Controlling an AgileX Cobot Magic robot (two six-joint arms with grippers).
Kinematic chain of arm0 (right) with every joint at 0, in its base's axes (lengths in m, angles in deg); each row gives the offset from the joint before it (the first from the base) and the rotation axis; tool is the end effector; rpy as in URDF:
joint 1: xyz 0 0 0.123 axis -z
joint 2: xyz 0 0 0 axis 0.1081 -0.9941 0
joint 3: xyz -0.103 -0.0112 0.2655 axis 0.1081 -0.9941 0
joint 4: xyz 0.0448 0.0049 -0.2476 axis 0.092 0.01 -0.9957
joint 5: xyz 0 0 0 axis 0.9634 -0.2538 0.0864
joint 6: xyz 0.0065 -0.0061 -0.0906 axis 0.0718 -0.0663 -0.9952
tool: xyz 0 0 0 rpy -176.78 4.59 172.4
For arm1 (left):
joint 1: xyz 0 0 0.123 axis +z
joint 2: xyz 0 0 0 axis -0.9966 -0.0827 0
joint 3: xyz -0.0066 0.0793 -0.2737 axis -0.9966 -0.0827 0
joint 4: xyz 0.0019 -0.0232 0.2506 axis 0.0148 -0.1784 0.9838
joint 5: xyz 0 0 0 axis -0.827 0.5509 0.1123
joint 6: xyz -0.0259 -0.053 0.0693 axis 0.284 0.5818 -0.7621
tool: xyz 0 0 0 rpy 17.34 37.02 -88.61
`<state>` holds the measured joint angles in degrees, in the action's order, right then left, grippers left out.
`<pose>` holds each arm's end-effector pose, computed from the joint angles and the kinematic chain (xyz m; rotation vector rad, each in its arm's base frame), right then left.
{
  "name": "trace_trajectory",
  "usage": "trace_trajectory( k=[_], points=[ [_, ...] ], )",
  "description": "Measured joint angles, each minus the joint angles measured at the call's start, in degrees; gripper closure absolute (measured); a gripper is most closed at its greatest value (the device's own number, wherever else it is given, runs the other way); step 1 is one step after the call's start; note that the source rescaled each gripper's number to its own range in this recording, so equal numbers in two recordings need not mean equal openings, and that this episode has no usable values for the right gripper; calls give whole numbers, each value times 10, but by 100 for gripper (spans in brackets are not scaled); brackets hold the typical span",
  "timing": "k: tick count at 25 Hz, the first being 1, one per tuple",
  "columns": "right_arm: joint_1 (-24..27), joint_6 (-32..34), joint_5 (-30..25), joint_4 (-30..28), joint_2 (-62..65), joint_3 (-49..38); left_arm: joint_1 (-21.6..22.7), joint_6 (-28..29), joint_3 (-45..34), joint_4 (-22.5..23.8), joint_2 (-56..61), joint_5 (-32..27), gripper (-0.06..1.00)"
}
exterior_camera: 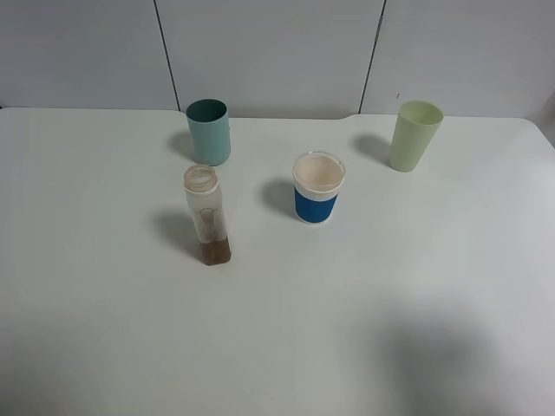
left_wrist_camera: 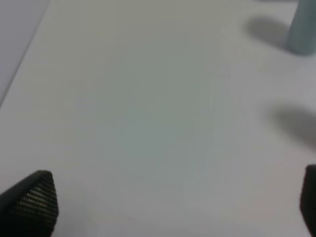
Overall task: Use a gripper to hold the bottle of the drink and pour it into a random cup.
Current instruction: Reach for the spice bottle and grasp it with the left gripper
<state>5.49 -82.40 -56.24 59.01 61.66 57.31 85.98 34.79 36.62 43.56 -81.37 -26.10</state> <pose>-0.0071 -0.0140 0.2776 0.0046 2.0262 -0.1976 -0.0061 0.0062 0.2867 -0.0705 1.9693 0.0683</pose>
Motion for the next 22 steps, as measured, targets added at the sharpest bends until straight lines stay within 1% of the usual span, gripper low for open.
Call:
trace_trajectory(
  k=[5, 9, 11, 15, 22],
  points=[
    [0, 0, 0, 0, 0, 0, 0, 0, 2, -9, -40, 16, -6],
    [0, 0, 0, 0, 0, 0, 0, -13, 5, -47, -80, 53, -6],
    [0, 0, 0, 0, 0, 0, 0, -24, 5, -57, -105, 69, -6],
    [0, 0, 0, 0, 0, 0, 0, -39, 5, -60, -160, 84, -6],
    [0, 0, 0, 0, 0, 0, 0, -42, 5, -65, -252, 97, -6]
  ],
)
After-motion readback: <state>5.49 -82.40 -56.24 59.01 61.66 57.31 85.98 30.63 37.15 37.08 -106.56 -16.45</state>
